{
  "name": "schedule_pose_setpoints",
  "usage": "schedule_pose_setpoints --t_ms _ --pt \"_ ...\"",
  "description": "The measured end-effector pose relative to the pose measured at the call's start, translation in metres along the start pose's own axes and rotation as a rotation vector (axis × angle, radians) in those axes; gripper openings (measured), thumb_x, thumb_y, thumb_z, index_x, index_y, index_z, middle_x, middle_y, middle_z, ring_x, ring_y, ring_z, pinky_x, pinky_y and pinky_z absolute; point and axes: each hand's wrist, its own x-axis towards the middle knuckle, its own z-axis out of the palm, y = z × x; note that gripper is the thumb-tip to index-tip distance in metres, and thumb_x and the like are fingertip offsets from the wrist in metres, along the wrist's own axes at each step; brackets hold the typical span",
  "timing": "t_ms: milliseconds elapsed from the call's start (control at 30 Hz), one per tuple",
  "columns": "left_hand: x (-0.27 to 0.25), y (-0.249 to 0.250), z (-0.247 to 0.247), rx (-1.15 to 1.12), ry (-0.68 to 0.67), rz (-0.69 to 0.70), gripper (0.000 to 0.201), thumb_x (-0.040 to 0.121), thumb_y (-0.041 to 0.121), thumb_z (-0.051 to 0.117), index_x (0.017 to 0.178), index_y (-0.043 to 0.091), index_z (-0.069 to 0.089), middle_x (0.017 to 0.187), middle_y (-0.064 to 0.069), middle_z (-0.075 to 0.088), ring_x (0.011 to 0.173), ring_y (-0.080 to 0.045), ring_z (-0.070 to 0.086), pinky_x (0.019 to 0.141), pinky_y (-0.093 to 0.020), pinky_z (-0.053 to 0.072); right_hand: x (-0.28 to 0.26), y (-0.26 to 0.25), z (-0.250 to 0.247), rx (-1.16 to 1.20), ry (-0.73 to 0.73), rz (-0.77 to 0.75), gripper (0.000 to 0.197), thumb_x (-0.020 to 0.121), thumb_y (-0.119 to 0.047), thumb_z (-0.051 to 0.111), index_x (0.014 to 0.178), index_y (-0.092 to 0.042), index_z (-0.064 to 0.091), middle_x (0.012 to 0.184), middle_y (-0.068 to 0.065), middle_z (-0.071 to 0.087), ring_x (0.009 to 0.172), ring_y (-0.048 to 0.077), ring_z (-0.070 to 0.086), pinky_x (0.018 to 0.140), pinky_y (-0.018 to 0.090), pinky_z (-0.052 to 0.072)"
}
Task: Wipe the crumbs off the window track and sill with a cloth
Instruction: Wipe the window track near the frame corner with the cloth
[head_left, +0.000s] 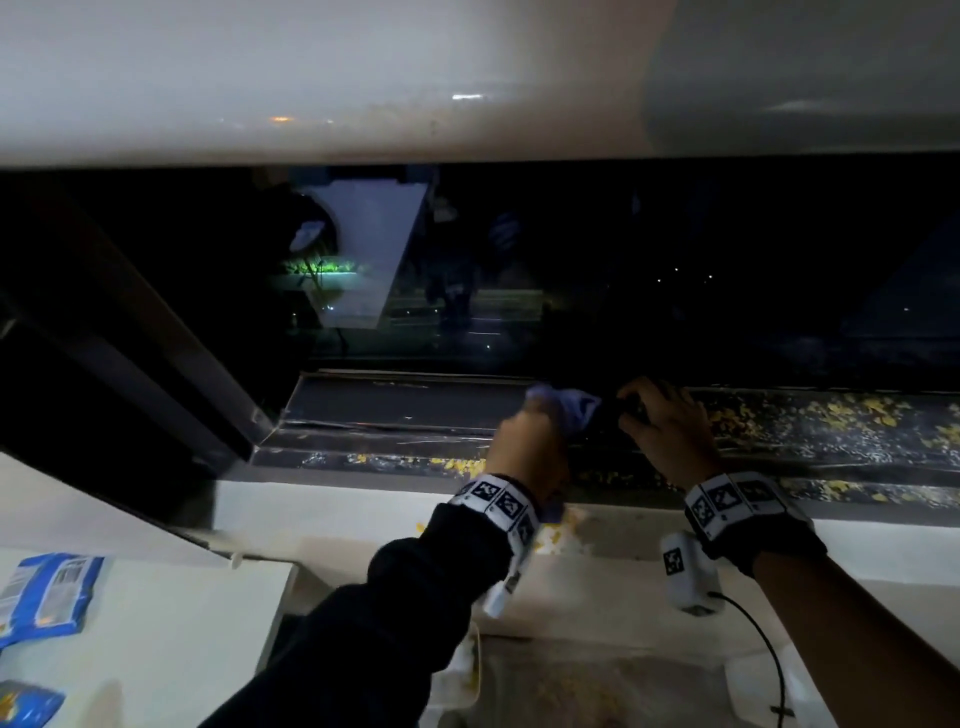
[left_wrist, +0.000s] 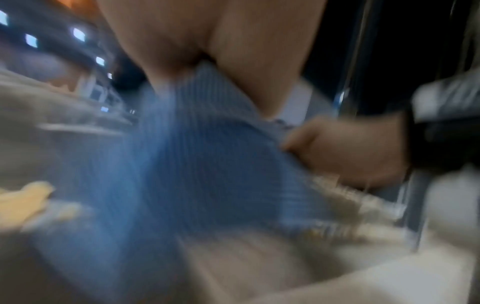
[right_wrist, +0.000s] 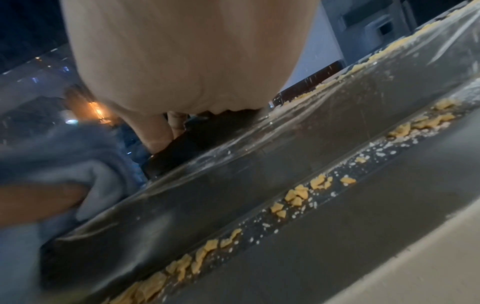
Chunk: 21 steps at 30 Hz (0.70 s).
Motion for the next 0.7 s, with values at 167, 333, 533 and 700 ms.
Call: schedule_pose_setpoints --t_ms 167,333,533,700 --pt "0.009 -0.06 -0.065 0.115 0.102 0.101 0.038 0.084 0.032 0.045 0.119 0.032 0.06 0.099 -0.01 0.07 0.089 -0.028 0.066 0.072 -0.03 0.049 0.0 0.003 -0.001 0.016 0.01 -0.032 0.049 0.076 -0.058 0.035 0.104 -0.025 0.058 0.11 0.005 0.06 0.103 0.034 0.05 0.086 0.041 0.035" --pt "0.0 -0.163 -0.139 0.367 0.284 -0.487 0.023 0.089 0.006 0.05 0.101 -0.007 0.065 0.101 -0.028 0.064 0.094 -0.043 0.063 0.079 -0.048 0.052 0.002 0.005 0.002 0.0 0.021 -0.009 0.033 0.079 -0.049 0.044 0.101 -0.028 0.057 0.109 0.002 0.059 0.105 0.03 0.05 0.086 0.039 0.032" --pt "0.011 -0.124 -0.063 0.246 0.245 -0.401 0.034 0.086 0.0 0.045 0.116 0.008 0.058 0.107 -0.021 0.061 0.093 -0.037 0.065 0.073 -0.04 0.051 0.004 0.0 0.001 0.008 0.022 -0.011 0.032 0.079 -0.047 0.045 0.101 -0.027 0.057 0.111 0.002 0.059 0.105 0.03 0.049 0.082 0.036 0.028" --pt "0.01 -0.029 -0.009 0.081 0.153 -0.1 0.042 0.078 0.012 0.054 0.12 0.009 0.054 0.105 -0.013 0.065 0.091 -0.036 0.065 0.073 -0.039 0.052 0.002 0.001 0.0 0.016 0.013 -0.025 0.03 0.079 -0.047 0.045 0.1 -0.027 0.056 0.11 0.002 0.058 0.105 0.03 0.049 0.081 0.035 0.026"
